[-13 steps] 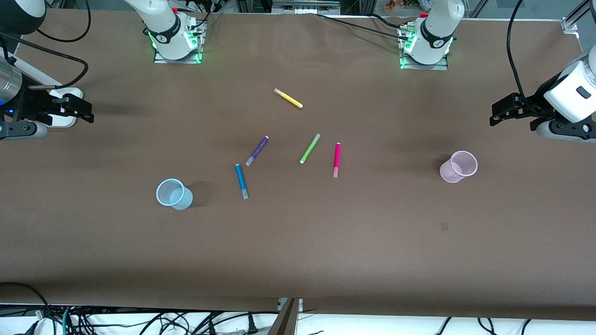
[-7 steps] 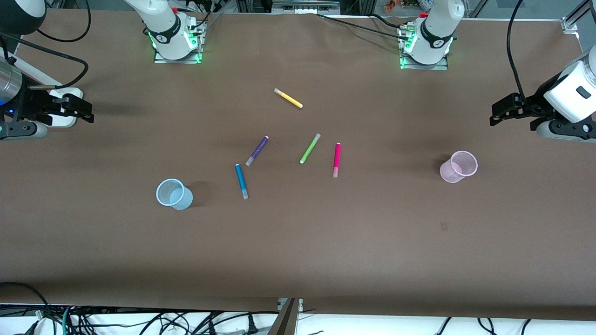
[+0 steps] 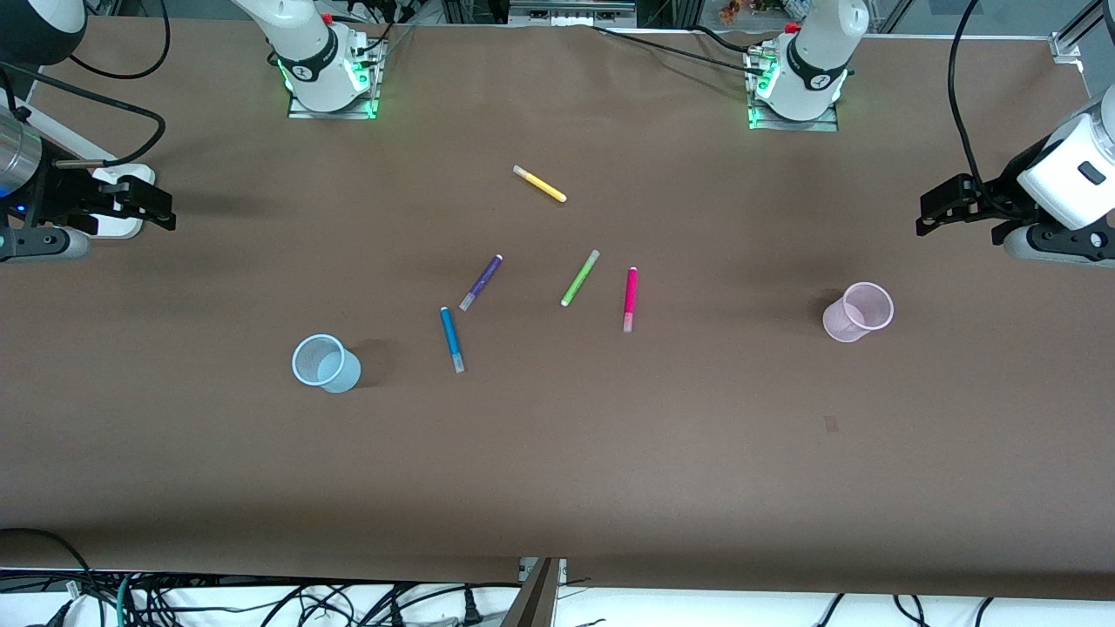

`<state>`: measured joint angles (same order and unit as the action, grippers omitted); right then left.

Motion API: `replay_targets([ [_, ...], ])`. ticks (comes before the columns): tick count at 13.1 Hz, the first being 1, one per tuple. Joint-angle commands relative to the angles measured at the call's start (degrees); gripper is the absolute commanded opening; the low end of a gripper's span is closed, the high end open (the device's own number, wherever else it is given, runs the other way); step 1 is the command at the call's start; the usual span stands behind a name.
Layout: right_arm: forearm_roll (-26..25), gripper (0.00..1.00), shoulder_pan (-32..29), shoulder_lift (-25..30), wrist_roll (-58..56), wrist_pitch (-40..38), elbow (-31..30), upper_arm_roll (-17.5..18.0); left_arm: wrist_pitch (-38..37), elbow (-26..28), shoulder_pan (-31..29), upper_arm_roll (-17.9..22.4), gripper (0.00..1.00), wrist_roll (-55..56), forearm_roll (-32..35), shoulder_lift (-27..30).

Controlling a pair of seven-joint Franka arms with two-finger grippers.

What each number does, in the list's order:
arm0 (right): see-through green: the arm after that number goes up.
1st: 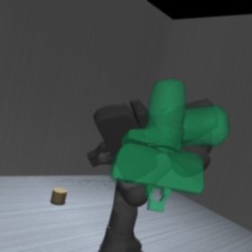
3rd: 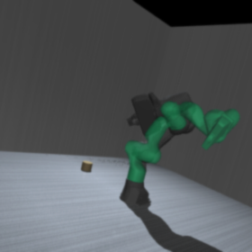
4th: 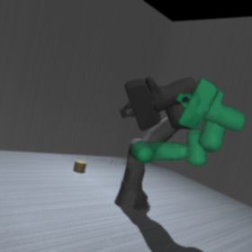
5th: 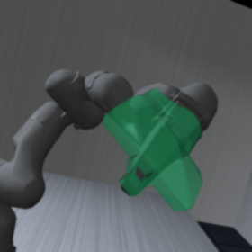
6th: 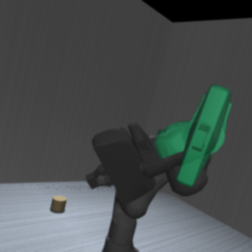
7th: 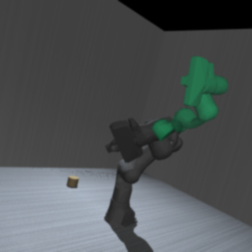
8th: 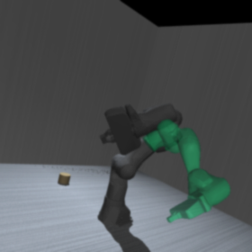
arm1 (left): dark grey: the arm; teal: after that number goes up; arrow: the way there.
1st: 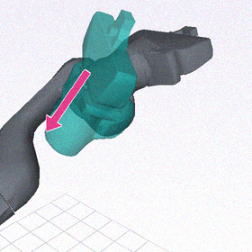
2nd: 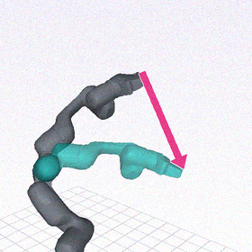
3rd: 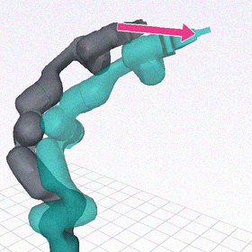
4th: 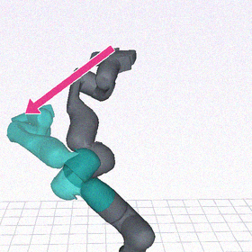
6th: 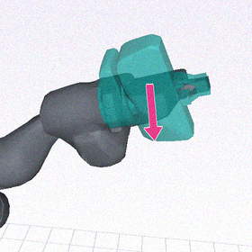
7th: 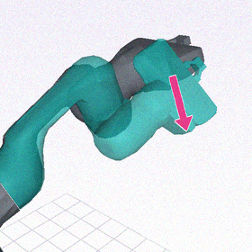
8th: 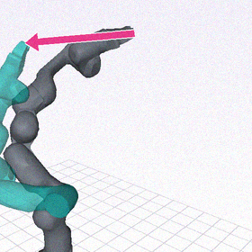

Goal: Place pink and blue markers in matching cups
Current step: 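Move the left gripper toward the pink marker while the right gripper approaches the blue marker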

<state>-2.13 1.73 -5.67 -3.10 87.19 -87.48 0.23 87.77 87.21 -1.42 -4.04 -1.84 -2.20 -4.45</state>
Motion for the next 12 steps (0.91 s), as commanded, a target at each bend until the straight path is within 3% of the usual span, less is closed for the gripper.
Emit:
replay_targets([
  [1,1.08,1.0,0.03,-1.71,-0.24,0.16,2.13,0.38,-1.29,-1.87,-0.51,-0.09,1.0,-1.06,-1.41,-0.73],
  [8,0.99,1.0,7.84,-6.37,0.29,7.01,2.05,0.47,-2.17,-1.16,0.98,-2.19,1.0,3.49,-1.32,-1.34],
  [12,-0.58,1.0,12.85,-11.02,0.11,13.07,1.96,0.56,0.63,-1.16,1.07,-10.96,1.0,15.17,-1.23,-6.78],
])
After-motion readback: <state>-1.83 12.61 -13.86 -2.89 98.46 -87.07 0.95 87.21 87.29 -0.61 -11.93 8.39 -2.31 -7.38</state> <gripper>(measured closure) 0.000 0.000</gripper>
